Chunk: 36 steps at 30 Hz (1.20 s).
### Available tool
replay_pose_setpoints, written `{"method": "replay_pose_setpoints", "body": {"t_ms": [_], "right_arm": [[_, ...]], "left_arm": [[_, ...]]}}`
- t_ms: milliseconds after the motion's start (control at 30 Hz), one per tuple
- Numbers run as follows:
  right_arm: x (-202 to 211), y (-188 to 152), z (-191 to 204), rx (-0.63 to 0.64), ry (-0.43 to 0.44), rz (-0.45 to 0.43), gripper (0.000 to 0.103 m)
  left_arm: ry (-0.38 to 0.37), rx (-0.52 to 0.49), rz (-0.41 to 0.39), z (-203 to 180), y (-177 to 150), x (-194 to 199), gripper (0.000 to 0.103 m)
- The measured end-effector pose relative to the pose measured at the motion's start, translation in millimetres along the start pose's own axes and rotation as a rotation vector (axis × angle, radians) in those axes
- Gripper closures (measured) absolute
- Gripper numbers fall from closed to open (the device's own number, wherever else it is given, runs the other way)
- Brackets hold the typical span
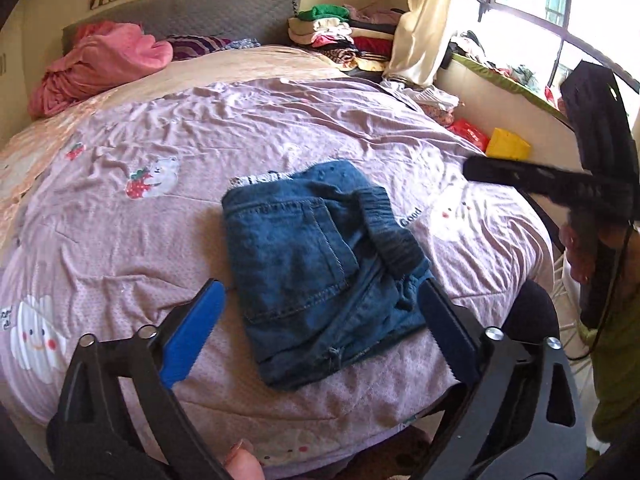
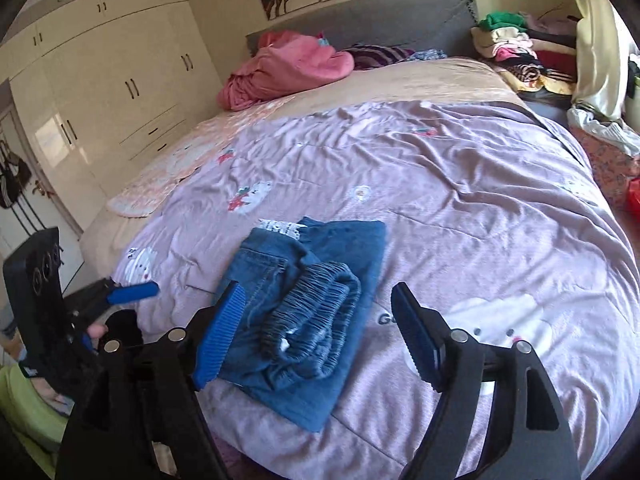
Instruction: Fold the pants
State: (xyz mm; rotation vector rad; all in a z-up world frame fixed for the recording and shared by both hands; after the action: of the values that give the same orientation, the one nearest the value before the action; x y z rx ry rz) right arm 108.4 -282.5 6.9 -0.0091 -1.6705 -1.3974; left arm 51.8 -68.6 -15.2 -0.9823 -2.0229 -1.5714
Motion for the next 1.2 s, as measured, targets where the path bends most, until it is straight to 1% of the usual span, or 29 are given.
{"method": "replay_pose_setpoints", "body": {"t_ms": [133, 267, 467, 733, 867, 1000, 1067, 1167, 1200], "right_arm": [[-0.2, -8.0, -2.2, 0.0, -0.027, 0.002, 0.022], [-10.2, -17.4, -1.9, 0.007, -0.052, 0.028, 0.022], [-32.5, -30.6, -1.9, 0.008, -0.064, 0.078, 0.022], [-56.9, -43.6, -8.5, 0.02, -0.109, 0.141, 0.022], [-67.6, -45.8, -10.1, 0.018, -0.101, 0.159, 0.022], [-78.9, -46.1, -7.5, 0.024, -0.079, 0.174, 0.022], [-84.3, -46.2, -6.9, 0.011, -0.048, 0.175, 0.03], [-91.0, -46.9, -5.6, -0.012, 0.002, 0.178, 0.039], [-92.5, -46.9, -5.1, -0.017, 0.013, 0.178, 0.04]], "left_arm": [[0.018, 0.044, -0.006, 12.8, 9.7, -3.2, 0.01], [0.045, 0.083, 0.004, 26.9, 17.0, -14.6, 0.01], [0.069, 0.126, 0.039, 40.2, 15.6, -37.7, 0.01], [0.086, 0.168, 0.086, 53.7, 10.1, -66.8, 0.01], [0.105, 0.173, 0.089, 58.2, 10.3, -75.0, 0.01], [0.107, 0.185, 0.095, 60.9, 10.5, -83.2, 0.01], [0.106, 0.182, 0.093, 60.4, 10.4, -85.5, 0.01], [0.095, 0.186, 0.098, 60.9, 9.8, -91.2, 0.01], [0.089, 0.189, 0.1, 60.9, 9.3, -92.5, 0.01]]}}
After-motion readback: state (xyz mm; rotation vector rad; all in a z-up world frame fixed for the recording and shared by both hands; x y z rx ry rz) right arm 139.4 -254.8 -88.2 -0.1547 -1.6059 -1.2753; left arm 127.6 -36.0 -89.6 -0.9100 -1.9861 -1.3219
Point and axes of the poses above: each gripper's, at about its wrist camera, not at the fingertips, and x roughly against the way its jaws point, z to its left, y to its top, the point moved 6 cm from there along -x, roughly the way its jaws point, and after that the axes turned 14 degrees about x, right-handed, at the moved point
